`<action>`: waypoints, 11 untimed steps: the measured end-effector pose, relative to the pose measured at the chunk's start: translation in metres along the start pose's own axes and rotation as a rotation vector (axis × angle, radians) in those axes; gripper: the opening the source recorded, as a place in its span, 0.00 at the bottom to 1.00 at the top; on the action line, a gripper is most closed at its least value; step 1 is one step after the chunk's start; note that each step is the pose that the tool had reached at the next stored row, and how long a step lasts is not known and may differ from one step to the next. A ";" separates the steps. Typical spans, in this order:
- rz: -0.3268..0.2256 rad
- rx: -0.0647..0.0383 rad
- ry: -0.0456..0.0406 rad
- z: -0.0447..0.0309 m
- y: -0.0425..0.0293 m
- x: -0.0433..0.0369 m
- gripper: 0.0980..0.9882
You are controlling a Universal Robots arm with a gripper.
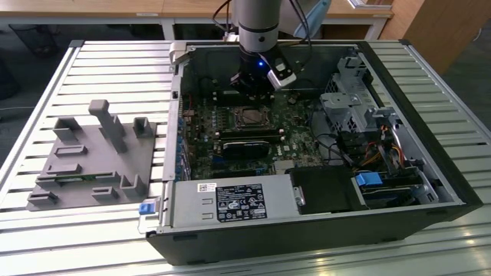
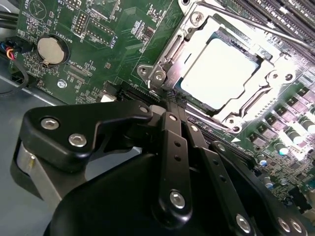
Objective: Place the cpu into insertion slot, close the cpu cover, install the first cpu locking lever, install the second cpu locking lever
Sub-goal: 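Install the first cpu locking lever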
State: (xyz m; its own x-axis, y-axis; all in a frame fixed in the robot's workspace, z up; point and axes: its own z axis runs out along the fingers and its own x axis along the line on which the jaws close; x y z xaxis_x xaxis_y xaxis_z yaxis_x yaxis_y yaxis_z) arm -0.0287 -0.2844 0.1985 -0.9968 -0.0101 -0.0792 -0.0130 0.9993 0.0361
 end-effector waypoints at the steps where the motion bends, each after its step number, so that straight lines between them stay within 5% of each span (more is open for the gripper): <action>1: 0.000 0.001 0.0002 0.0003 0.0005 -0.0001 0.01; 7: 0.000 0.004 -0.0001 0.0014 0.0014 -0.0004 0.01; 11: -0.002 0.021 -0.0001 0.0025 0.0022 -0.0005 0.01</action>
State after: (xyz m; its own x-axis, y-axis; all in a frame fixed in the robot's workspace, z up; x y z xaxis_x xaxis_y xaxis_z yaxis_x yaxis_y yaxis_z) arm -0.0280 -0.2822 0.1962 -0.9968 -0.0118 -0.0794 -0.0130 0.9998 0.0150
